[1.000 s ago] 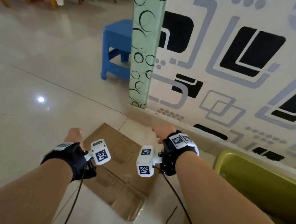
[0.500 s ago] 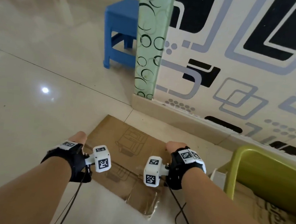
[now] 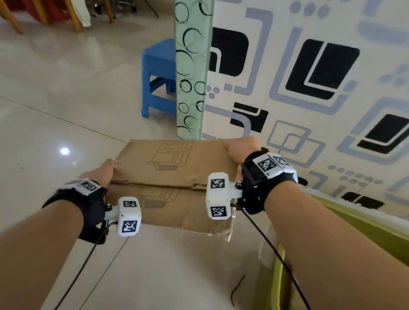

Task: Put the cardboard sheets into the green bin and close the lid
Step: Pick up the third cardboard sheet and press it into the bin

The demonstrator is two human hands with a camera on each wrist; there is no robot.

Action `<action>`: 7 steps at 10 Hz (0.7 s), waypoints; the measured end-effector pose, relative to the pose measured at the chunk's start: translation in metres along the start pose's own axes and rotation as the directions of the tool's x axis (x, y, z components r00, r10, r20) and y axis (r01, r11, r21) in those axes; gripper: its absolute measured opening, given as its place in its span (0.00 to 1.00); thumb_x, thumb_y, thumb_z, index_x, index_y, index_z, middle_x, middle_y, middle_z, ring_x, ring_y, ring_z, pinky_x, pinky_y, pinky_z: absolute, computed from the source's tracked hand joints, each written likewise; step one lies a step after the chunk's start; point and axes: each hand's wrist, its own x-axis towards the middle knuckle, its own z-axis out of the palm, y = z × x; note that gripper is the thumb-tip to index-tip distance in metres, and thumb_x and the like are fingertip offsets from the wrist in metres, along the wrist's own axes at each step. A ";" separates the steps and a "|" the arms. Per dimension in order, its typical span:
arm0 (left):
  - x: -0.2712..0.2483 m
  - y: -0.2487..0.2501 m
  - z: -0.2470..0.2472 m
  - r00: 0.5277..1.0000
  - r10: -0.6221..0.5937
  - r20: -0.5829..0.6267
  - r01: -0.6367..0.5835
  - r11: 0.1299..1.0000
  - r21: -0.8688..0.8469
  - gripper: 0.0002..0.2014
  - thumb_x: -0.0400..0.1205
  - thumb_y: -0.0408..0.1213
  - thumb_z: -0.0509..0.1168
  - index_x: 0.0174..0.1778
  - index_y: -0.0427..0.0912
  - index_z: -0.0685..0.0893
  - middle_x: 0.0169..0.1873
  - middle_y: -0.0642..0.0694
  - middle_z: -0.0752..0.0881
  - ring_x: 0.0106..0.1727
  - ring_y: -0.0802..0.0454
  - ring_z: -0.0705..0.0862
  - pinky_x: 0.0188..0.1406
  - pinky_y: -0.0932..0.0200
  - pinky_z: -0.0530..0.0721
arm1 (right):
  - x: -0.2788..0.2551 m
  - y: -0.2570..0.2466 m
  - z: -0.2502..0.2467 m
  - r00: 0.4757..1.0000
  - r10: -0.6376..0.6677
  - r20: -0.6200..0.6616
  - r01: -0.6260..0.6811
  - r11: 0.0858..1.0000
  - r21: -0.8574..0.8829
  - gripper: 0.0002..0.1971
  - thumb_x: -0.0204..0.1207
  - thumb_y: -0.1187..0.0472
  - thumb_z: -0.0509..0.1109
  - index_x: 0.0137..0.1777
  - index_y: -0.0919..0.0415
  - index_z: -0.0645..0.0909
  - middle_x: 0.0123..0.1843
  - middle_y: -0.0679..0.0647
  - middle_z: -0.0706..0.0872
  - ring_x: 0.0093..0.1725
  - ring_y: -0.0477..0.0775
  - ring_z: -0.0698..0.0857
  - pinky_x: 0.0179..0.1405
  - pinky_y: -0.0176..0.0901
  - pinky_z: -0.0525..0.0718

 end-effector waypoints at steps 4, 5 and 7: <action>-0.190 0.077 0.105 0.749 0.328 0.576 -0.304 0.942 -0.142 0.15 0.84 0.47 0.62 0.59 0.41 0.83 0.44 0.46 0.88 0.40 0.50 0.85 0.37 0.62 0.85 | -0.089 0.204 -0.186 0.918 0.392 -0.058 -0.254 0.695 0.673 0.25 0.75 0.52 0.77 0.67 0.66 0.79 0.61 0.63 0.88 0.57 0.67 0.89 0.61 0.68 0.86; -0.231 0.083 0.149 0.700 0.291 0.652 -0.273 0.953 -0.132 0.21 0.78 0.47 0.68 0.65 0.40 0.83 0.52 0.41 0.90 0.55 0.42 0.88 0.61 0.48 0.84 | -0.112 0.271 -0.203 0.867 0.498 -0.034 -0.337 0.635 0.695 0.34 0.64 0.51 0.85 0.67 0.65 0.80 0.60 0.64 0.89 0.54 0.66 0.90 0.58 0.67 0.88; -0.284 0.071 0.220 0.661 0.214 0.719 -0.335 0.942 0.028 0.18 0.80 0.40 0.61 0.63 0.36 0.80 0.65 0.37 0.84 0.68 0.37 0.81 0.72 0.41 0.77 | -0.169 0.337 -0.207 0.803 0.596 -0.005 -0.417 0.568 0.709 0.13 0.84 0.57 0.69 0.58 0.68 0.80 0.45 0.65 0.88 0.42 0.65 0.86 0.54 0.63 0.86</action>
